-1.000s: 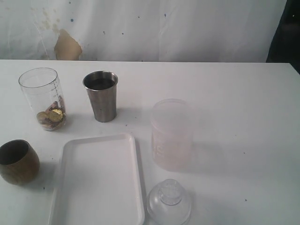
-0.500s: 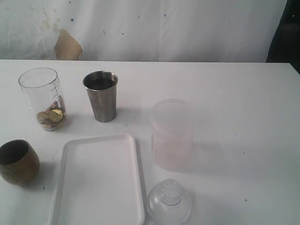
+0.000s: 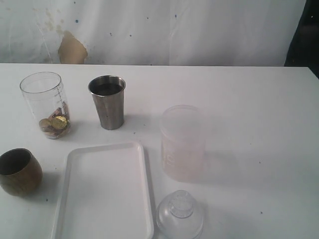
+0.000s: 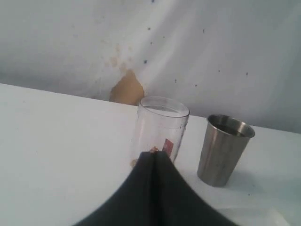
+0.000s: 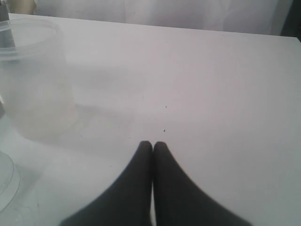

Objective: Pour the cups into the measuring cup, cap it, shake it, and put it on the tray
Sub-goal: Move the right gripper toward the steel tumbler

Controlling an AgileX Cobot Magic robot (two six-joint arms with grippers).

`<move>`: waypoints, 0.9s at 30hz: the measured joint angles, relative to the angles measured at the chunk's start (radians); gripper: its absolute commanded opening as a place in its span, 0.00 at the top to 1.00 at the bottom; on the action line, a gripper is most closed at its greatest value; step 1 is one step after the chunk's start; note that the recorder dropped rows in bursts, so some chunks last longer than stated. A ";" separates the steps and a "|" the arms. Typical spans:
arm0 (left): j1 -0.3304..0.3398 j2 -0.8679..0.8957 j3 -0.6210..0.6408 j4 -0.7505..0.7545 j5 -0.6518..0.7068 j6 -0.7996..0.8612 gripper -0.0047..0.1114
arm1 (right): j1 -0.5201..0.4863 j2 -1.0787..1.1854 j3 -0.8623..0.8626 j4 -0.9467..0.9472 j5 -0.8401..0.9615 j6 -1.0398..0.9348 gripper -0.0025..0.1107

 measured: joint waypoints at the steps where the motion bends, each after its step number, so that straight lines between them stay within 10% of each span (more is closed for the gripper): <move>1: 0.000 0.000 0.000 0.002 0.011 0.000 0.96 | 0.000 0.000 0.000 0.000 0.000 0.000 0.98; 18: -0.063 0.000 0.000 -0.001 0.072 -0.002 0.96 | 0.000 0.000 0.000 -0.055 -0.074 0.000 0.98; 27: -0.067 0.000 0.000 -0.001 0.093 -0.002 0.96 | 0.000 0.000 0.000 0.024 -0.707 0.217 0.98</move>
